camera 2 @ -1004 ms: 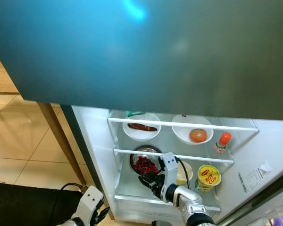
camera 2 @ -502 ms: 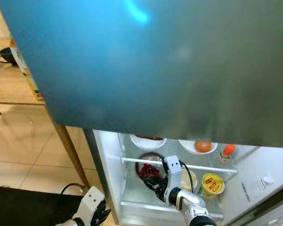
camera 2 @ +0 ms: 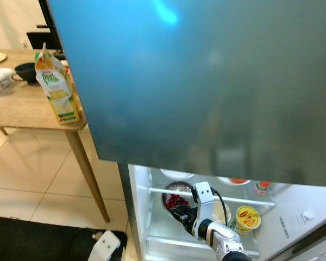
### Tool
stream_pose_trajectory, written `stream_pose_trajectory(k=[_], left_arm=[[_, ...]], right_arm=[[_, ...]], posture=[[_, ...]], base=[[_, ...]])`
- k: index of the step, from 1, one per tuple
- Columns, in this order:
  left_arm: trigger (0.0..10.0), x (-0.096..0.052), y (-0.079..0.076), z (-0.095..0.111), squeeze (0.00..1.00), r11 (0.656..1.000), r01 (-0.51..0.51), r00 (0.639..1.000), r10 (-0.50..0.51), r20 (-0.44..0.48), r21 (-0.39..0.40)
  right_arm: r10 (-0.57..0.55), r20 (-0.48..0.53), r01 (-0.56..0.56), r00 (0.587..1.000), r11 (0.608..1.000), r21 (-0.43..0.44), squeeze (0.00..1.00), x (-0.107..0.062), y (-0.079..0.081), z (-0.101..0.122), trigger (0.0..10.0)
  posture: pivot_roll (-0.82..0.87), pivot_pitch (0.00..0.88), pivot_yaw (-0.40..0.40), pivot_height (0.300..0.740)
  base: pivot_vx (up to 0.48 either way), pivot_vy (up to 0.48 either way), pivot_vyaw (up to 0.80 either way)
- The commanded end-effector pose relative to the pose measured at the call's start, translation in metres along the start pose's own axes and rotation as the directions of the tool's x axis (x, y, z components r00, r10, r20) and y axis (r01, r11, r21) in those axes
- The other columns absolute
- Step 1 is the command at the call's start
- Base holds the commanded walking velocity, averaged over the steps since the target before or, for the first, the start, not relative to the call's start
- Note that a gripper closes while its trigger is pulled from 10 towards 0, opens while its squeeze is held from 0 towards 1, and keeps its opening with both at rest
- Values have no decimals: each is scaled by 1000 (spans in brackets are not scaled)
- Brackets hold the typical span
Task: Restocking fridge
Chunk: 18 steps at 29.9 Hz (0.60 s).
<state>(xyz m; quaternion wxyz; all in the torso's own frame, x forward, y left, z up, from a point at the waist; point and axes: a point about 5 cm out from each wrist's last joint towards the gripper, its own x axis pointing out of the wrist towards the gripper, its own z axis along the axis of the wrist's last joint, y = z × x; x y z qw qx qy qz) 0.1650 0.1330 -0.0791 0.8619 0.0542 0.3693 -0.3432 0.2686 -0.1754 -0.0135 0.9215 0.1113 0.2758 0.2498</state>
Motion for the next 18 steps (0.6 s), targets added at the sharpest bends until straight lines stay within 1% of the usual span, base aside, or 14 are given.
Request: stream_pose_trajectory(k=[1,2,3,7,10,12,14,15,16,17,18], left_arm=[[10000,-8,7,-13,0,999,-41,998,39,-53,-29],[10000,-11,8,-19,0,997,-63,995,59,-79,-51],[10000,-11,8,-19,0,997,-63,995,59,-79,-51],[10000,-25,12,-44,0,977,-160,976,135,-169,-143],[10000,-33,14,-56,0,961,-220,958,181,-222,-167],[10000,-34,15,-59,0,957,-235,953,192,-233,-170],[10000,-41,16,-69,0,931,-298,932,235,-276,-212],[10000,-41,16,-69,0,931,-298,932,235,-276,-212],[10000,-43,16,-72,0,919,-320,924,249,-291,-228],[10000,-43,16,-72,0,919,-320,924,249,-291,-228],[10000,-46,15,-77,0,905,-344,914,262,-309,-250]], right_arm=[[-48,-23,49,999,998,33,0,-6,-7,-8,10000],[-74,-40,75,996,997,35,0,-9,-9,-12,10000],[-74,-40,75,996,997,35,0,-9,-9,-12,10000],[-195,-116,199,974,980,29,0,-20,-21,-28,10000],[-263,-171,269,950,963,12,0,-29,-27,-41,10000],[-281,-185,288,942,958,8,0,-32,-28,-44,10000],[-351,-231,365,907,931,18,0,-43,-33,-59,10000],[-351,-231,365,907,931,18,0,-43,-33,-59,10000],[-375,-247,392,893,920,22,0,-47,-35,-64,10000],[-375,-247,392,893,920,22,0,-47,-35,-64,10000],[-401,-268,422,876,906,25,0,-53,-37,-72,10000]], posture=[[-51,0,3,707],[-52,0,2,712],[-52,0,2,712],[-52,0,2,732],[-56,0,-4,740],[-56,0,-4,740],[-52,0,-9,740],[-52,0,-9,740],[-52,0,-9,740],[-52,0,-9,740],[-52,0,-9,740]], base=[[0,0,0],[0,0,0],[0,0,0],[0,0,0],[0,0,0],[0,0,0],[0,0,0],[0,0,0],[0,0,0],[0,0,0],[0,0,0]])
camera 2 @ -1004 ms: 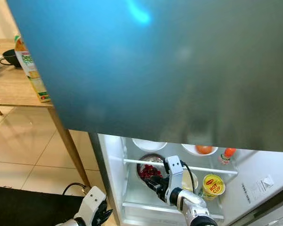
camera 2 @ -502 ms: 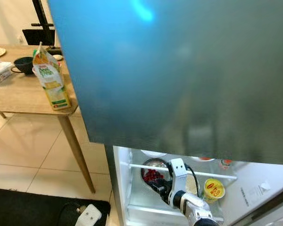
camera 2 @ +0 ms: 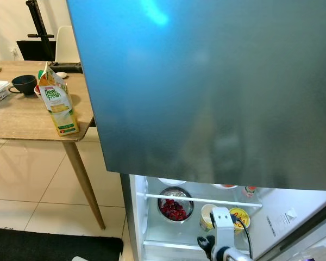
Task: Restocking fridge
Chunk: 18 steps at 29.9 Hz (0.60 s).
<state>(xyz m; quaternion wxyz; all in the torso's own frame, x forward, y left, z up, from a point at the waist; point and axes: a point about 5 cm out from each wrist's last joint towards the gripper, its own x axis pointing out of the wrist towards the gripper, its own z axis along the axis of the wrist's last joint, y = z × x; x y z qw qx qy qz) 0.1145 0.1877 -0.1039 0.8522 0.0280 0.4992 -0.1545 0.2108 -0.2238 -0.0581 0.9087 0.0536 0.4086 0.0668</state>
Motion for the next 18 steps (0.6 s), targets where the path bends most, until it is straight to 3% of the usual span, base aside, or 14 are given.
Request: stream_pose_trajectory(k=[1,5,12,18], left_arm=[[10000,-5,7,-14,0,998,-46,998,43,-51,-47],[10000,-8,6,-25,0,993,-72,994,64,-92,-93],[10000,-7,4,-24,0,990,-75,994,64,-94,-117],[10000,-3,1,-18,0,988,-73,995,63,-79,-134]], right_arm=[[-61,-45,62,997,998,23,0,-5,-9,-14,10000],[-134,-95,139,986,989,57,0,-13,-15,-37,10000],[-153,-142,165,978,983,77,0,-18,-15,-54,10000],[-180,-166,198,970,975,98,0,-22,-18,-62,10000]], posture=[[-58,0,-10,740],[-61,0,-13,740],[-62,0,-14,740],[-67,0,-15,740]], base=[[0,0,0],[0,0,0],[0,0,0],[-271,0,0]])
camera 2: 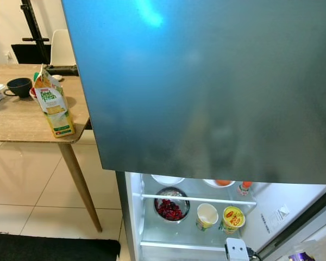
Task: Restocking fridge
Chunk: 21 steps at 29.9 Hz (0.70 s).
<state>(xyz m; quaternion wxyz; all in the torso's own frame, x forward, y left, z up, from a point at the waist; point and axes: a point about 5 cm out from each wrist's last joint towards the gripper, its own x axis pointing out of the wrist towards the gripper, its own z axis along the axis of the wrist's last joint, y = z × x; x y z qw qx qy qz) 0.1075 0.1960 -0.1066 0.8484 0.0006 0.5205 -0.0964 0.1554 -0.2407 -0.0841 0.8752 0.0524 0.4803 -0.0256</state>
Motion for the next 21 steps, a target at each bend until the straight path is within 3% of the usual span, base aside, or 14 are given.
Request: stream_pose_trajectory(k=[1,21], left_arm=[[10000,0,-5,-8,0,1000,2,999,-3,-39,-23],[10000,1,-11,-12,0,1000,11,998,-12,-55,-28]], right_arm=[[-29,-14,29,999,999,26,0,-2,-4,-4,10000],[-36,-50,34,998,999,-37,0,-2,-4,-10,10000]], posture=[[-71,0,-16,740],[-75,0,-17,740]], base=[[0,0,0],[-266,0,0]])
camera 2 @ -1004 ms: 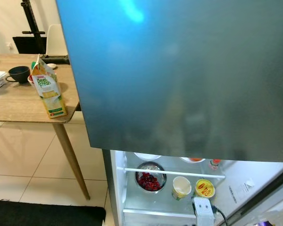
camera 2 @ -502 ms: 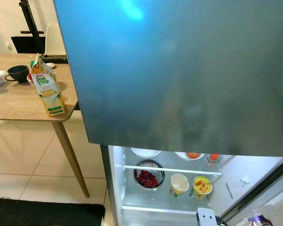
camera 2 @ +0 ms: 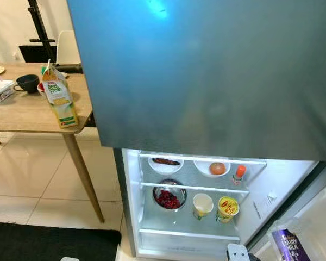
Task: Restocking fridge
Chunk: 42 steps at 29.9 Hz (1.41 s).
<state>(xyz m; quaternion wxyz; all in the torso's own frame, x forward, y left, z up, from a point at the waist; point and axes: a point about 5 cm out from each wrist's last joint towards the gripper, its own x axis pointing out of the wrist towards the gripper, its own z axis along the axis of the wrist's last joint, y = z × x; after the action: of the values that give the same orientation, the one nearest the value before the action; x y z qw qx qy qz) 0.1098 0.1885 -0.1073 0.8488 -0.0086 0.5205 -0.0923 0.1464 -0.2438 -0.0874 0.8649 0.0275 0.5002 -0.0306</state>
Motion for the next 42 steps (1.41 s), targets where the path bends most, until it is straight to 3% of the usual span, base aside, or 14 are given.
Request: stream_pose_trajectory(k=[1,42], left_arm=[[10000,-2,-4,-14,0,1000,8,998,-9,-57,-8],[10000,-1,-8,-18,0,1000,15,997,-16,-71,-11]], right_arm=[[0,-7,0,1000,1000,2,0,0,0,-1,10000],[-47,-18,48,999,998,32,0,-4,-13,-7,10000]], posture=[[-75,0,-17,740],[-83,0,-28,740]], base=[[-296,0,0],[-305,0,0]])
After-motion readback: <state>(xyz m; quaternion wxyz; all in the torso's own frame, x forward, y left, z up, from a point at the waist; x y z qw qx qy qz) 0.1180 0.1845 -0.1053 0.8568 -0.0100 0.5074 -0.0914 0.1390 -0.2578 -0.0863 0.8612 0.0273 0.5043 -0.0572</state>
